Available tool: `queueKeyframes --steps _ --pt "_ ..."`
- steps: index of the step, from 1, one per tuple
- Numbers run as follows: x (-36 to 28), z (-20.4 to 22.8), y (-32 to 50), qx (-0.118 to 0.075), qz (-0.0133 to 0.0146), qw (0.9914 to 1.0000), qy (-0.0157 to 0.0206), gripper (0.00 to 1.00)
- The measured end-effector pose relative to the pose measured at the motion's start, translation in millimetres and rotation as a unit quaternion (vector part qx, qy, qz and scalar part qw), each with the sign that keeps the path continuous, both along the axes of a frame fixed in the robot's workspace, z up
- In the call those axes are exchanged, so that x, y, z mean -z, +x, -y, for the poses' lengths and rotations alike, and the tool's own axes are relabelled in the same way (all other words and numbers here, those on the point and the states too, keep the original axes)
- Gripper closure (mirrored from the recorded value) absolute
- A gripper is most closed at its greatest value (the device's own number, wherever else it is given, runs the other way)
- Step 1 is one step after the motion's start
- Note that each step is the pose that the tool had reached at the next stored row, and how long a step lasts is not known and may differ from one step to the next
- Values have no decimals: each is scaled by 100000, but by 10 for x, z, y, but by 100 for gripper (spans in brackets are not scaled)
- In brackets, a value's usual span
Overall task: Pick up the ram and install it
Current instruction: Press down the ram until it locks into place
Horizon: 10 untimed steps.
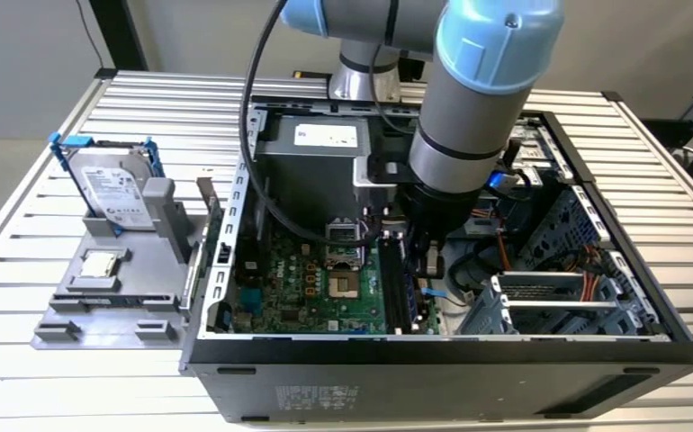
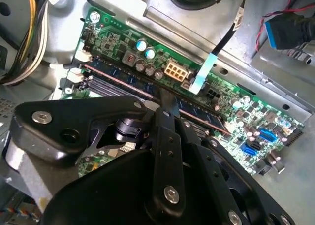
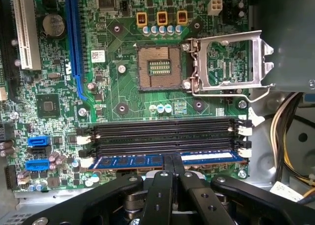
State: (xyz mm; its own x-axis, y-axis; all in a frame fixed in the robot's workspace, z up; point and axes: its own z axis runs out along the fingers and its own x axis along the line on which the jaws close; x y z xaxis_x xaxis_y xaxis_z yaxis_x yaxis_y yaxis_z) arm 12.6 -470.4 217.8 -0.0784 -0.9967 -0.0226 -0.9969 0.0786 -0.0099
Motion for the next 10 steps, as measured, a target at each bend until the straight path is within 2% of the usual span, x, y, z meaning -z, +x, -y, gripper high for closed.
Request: queueKeyframes --steps 1,2,4,5,10 --pt "16 0 0 -3 -1 100000 -23 100" --pt "-11 -6 0 8 -27 100000 -131 100" --pt "-74 -8 0 7 59 100000 191 100" --pt "-125 -5 -1 4 29 100000 89 100" --pt "-354 -4 -1 2 26 100000 77 100"
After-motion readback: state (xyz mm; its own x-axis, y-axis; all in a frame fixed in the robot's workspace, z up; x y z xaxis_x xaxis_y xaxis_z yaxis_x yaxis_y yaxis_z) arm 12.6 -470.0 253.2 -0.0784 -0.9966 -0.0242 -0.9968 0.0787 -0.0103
